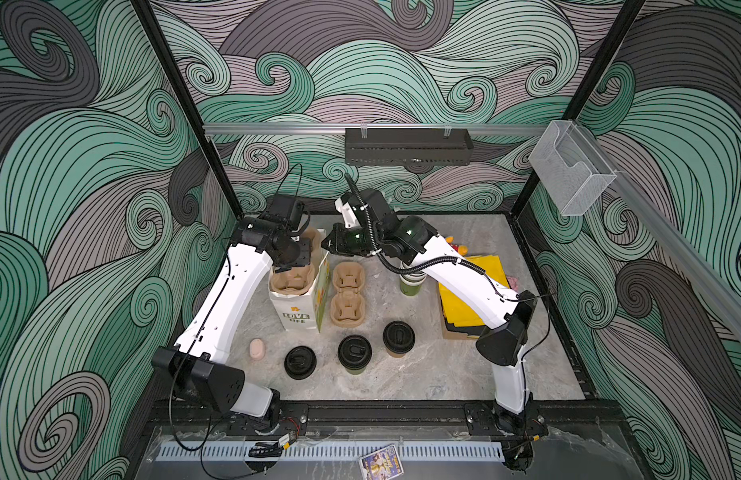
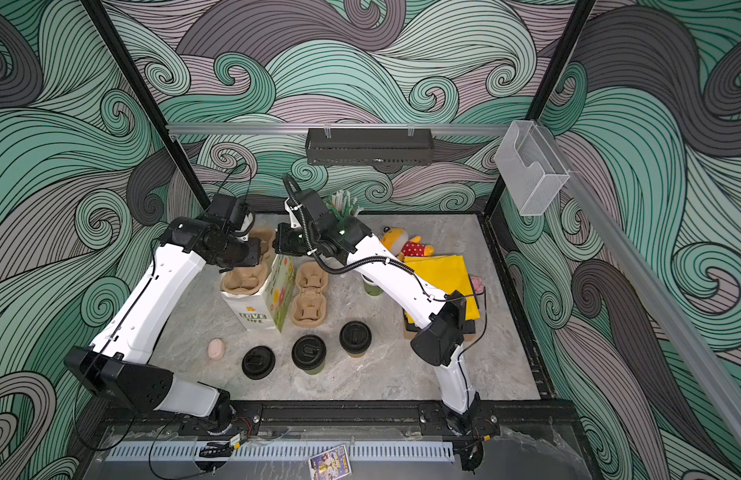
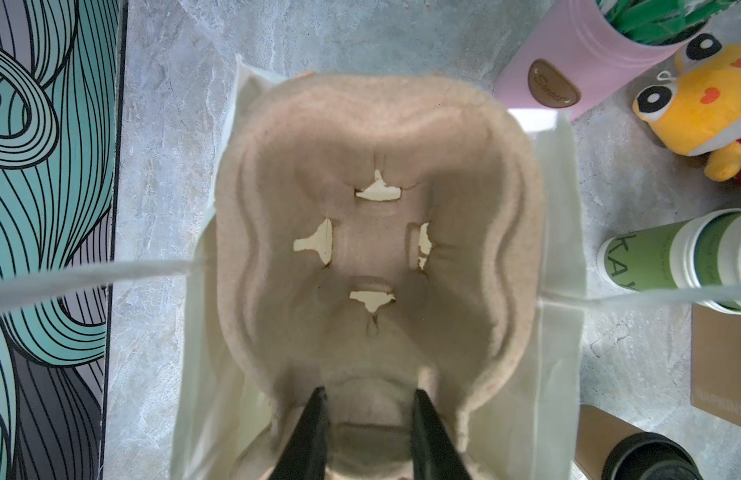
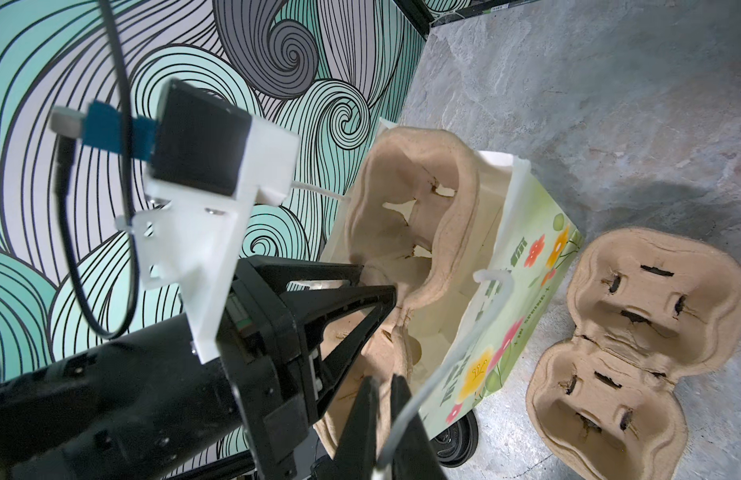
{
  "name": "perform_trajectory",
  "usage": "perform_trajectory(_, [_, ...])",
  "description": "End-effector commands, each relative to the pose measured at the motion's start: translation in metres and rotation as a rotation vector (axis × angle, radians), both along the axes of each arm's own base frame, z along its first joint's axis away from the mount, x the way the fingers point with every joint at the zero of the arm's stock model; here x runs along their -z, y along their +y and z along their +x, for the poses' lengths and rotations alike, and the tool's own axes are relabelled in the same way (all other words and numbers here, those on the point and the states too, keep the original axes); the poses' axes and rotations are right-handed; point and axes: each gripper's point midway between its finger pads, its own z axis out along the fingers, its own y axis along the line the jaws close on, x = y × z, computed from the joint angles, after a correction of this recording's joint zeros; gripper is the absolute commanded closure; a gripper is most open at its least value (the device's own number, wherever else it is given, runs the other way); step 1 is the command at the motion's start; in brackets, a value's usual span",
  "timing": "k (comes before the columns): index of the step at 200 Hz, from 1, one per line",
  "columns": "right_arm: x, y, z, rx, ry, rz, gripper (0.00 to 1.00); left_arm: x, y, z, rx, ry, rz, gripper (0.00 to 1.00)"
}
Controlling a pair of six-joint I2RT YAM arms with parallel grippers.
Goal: Pack the takeout coffee
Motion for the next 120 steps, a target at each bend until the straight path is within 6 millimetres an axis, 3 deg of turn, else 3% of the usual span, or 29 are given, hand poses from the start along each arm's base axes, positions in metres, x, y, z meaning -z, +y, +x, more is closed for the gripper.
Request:
perform_trajectory(1, [0.0, 0.005, 0.005, 0.013, -0.004, 0.009, 0.89, -0.017, 0.002, -0.009, 0.019, -0.073, -0.002, 0.92])
perform_trajectory(28, [0.0, 0.005, 0.005, 0.016, -0.004, 0.004, 0.88, -0.022, 0.003, -0.01, 0.025, -0.112, -0.005, 0.92])
perform_trajectory(120, [0.004, 0.004, 0.007, 0.031, 0.002, -0.008, 0.88, 0.008, 0.001, -0.019, 0.053, 0.01, 0.01, 0.94])
